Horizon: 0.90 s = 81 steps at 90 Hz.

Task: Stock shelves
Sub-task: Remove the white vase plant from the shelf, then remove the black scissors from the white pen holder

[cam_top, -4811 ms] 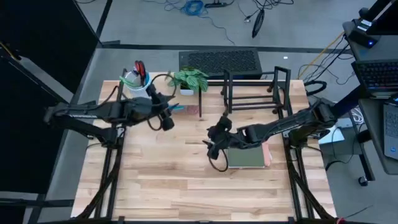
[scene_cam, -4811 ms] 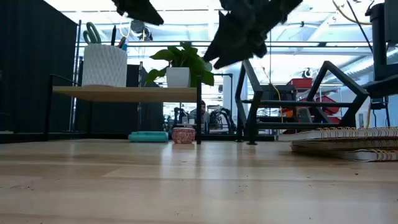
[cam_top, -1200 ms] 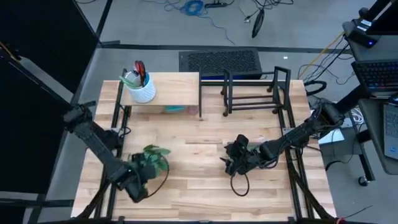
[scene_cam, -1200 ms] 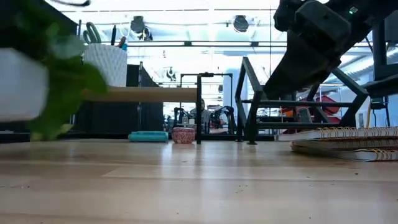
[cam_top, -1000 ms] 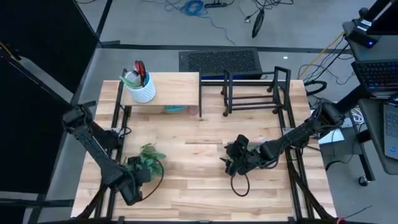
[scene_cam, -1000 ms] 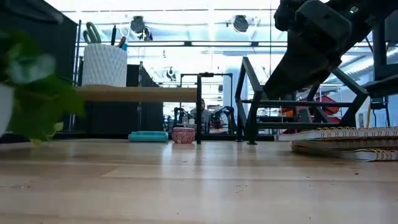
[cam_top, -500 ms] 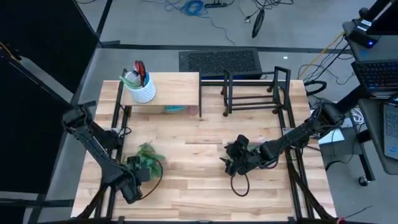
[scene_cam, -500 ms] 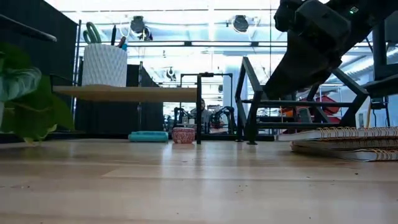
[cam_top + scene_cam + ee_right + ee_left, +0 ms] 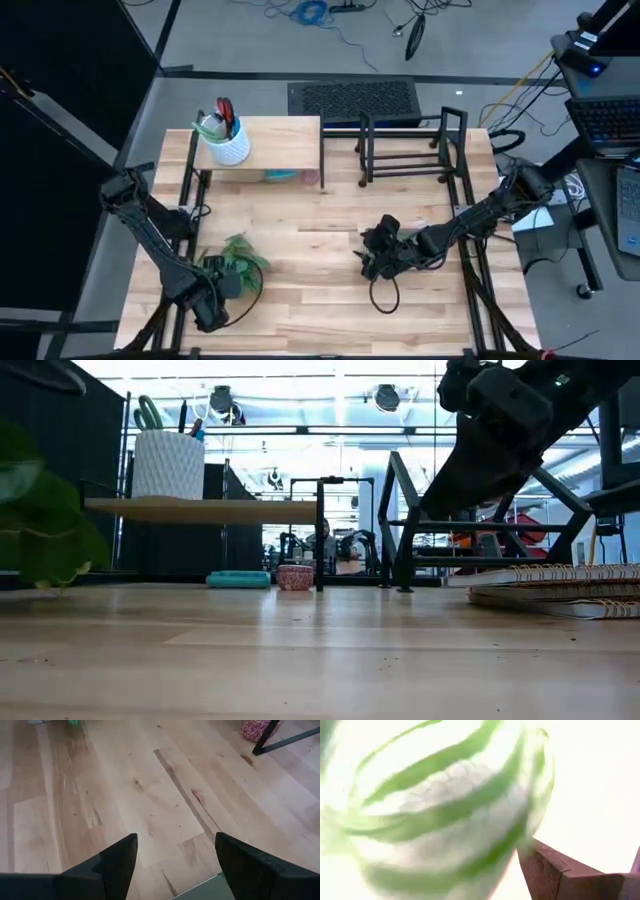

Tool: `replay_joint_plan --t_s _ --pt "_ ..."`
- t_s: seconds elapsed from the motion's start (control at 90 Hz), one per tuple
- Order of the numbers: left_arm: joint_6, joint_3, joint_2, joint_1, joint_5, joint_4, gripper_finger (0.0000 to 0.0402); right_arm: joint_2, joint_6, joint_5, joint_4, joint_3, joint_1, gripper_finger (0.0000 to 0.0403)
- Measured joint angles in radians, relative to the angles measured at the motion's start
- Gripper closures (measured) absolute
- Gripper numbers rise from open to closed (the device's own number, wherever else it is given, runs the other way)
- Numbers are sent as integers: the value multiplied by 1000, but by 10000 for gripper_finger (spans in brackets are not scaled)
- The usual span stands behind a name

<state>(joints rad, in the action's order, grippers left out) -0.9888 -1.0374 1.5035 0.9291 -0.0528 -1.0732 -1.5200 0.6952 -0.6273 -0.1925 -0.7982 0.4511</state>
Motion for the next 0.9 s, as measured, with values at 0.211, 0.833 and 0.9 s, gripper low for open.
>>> replay_joint_plan --t_s 0.211,0.833,0.9 --pt "-24 -151 0 0 -30 -178 261 0 0 2 0 0 0 151" --pt "144 -608 -141 -423 -598 -494 261 0 -3 3 63 0 -60 151" --pt "221 -639 -171 -521 -628 -499 261 -4 -3 3 63 -1 -67 151"
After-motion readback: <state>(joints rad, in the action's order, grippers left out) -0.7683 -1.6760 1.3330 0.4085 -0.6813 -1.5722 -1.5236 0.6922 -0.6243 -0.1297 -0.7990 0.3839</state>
